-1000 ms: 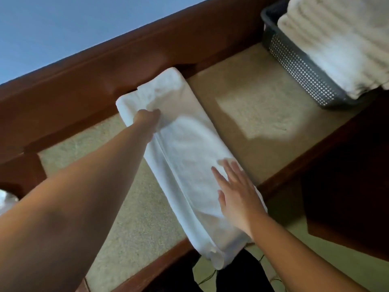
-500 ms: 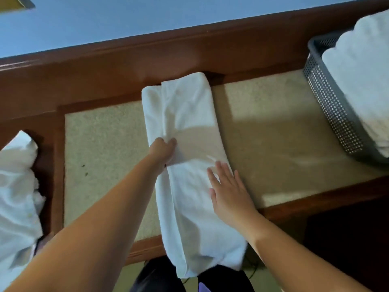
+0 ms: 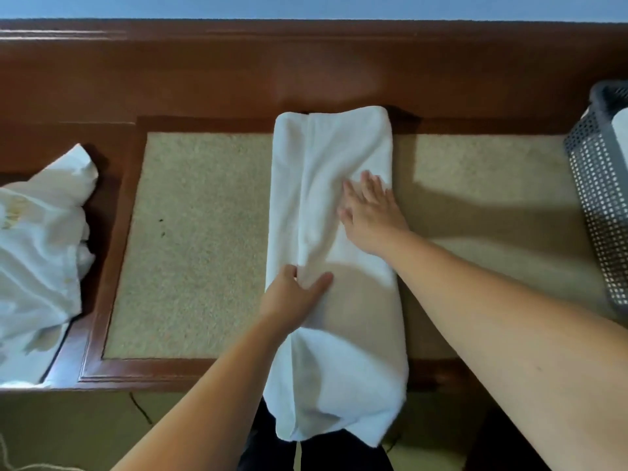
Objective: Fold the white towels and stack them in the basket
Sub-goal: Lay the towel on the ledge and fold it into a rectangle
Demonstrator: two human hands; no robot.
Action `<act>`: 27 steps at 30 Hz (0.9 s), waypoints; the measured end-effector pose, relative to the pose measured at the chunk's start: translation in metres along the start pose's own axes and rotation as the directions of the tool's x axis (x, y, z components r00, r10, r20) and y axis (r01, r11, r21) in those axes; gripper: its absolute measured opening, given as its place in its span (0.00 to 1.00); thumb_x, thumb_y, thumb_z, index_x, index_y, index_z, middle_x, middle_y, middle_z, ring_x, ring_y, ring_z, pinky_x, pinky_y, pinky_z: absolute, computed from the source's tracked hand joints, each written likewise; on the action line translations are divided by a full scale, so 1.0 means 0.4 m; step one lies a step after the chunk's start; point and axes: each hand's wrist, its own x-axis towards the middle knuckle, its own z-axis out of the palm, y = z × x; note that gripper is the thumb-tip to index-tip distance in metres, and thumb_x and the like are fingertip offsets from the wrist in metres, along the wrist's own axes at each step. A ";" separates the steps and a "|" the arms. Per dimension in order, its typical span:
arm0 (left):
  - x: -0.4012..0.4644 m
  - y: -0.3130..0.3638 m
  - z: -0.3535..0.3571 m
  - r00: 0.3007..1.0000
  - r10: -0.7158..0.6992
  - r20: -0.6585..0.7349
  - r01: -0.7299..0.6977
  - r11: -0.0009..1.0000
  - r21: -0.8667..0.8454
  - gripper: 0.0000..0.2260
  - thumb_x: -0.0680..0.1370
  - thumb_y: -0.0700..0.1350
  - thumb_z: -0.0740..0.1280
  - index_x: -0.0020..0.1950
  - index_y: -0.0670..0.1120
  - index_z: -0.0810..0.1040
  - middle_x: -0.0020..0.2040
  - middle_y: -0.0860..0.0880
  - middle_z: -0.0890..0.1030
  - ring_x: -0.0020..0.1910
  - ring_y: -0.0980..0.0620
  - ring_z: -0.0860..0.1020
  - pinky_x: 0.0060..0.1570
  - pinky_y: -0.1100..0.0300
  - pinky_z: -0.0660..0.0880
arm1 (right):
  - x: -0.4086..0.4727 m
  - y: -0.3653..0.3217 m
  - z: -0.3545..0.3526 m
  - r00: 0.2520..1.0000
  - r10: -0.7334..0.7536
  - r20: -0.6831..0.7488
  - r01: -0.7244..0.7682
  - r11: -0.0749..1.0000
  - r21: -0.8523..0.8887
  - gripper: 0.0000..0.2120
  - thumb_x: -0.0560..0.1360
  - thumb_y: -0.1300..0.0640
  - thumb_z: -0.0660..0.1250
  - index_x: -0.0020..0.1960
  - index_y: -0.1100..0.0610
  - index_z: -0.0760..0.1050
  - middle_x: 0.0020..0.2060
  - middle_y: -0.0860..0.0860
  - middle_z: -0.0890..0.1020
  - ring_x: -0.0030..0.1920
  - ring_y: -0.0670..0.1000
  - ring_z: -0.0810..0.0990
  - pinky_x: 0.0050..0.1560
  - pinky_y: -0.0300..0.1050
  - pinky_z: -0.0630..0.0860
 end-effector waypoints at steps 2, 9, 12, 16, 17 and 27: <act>-0.025 -0.042 0.008 0.998 -0.011 0.069 0.005 0.996 0.085 0.19 0.76 0.65 0.71 0.53 0.51 0.80 0.46 0.55 0.83 0.47 0.51 0.82 0.52 0.50 0.81 | 0.051 0.005 -0.017 1.000 0.013 0.006 -0.013 0.999 -0.034 0.32 0.85 0.37 0.41 0.84 0.45 0.36 0.83 0.56 0.34 0.82 0.58 0.33 0.81 0.58 0.35; -0.091 -0.099 0.027 0.999 0.046 -0.011 -0.044 0.986 0.163 0.21 0.79 0.65 0.66 0.43 0.49 0.68 0.39 0.50 0.79 0.43 0.44 0.79 0.44 0.50 0.76 | 0.200 -0.012 -0.081 0.992 0.123 0.013 -0.121 0.987 -0.106 0.42 0.71 0.18 0.37 0.80 0.33 0.31 0.82 0.54 0.32 0.81 0.66 0.32 0.77 0.73 0.37; -0.104 -0.115 0.041 0.998 0.054 0.021 -0.056 0.982 0.179 0.20 0.78 0.64 0.68 0.43 0.49 0.67 0.38 0.51 0.78 0.43 0.45 0.79 0.43 0.50 0.76 | 0.247 -0.034 -0.116 0.988 0.151 0.031 -0.147 0.984 -0.102 0.46 0.65 0.14 0.39 0.78 0.29 0.31 0.82 0.54 0.31 0.80 0.71 0.33 0.73 0.80 0.39; -0.113 -0.135 0.038 0.999 0.036 0.026 -0.040 0.988 0.147 0.20 0.78 0.61 0.70 0.51 0.52 0.62 0.43 0.49 0.80 0.47 0.40 0.80 0.45 0.49 0.76 | 0.273 -0.052 -0.121 0.983 0.184 0.008 -0.182 0.978 -0.106 0.49 0.63 0.12 0.41 0.78 0.29 0.31 0.82 0.55 0.30 0.79 0.74 0.33 0.71 0.82 0.38; -0.118 -0.137 0.037 0.999 0.038 0.030 -0.042 0.986 0.164 0.23 0.77 0.62 0.72 0.56 0.52 0.63 0.47 0.48 0.81 0.49 0.40 0.81 0.46 0.49 0.77 | 0.273 -0.053 -0.119 0.982 0.189 0.012 -0.187 0.977 -0.106 0.49 0.63 0.12 0.41 0.78 0.29 0.31 0.82 0.55 0.31 0.79 0.73 0.33 0.71 0.82 0.38; -0.221 -0.247 0.090 0.936 0.208 -0.285 -0.089 0.920 0.382 0.42 0.70 0.69 0.72 0.74 0.47 0.64 0.62 0.46 0.75 0.61 0.41 0.74 0.63 0.49 0.70 | -0.099 -0.088 0.129 0.994 -0.014 -0.108 0.008 0.998 -0.056 0.34 0.83 0.34 0.45 0.85 0.45 0.42 0.84 0.56 0.40 0.84 0.60 0.40 0.80 0.66 0.38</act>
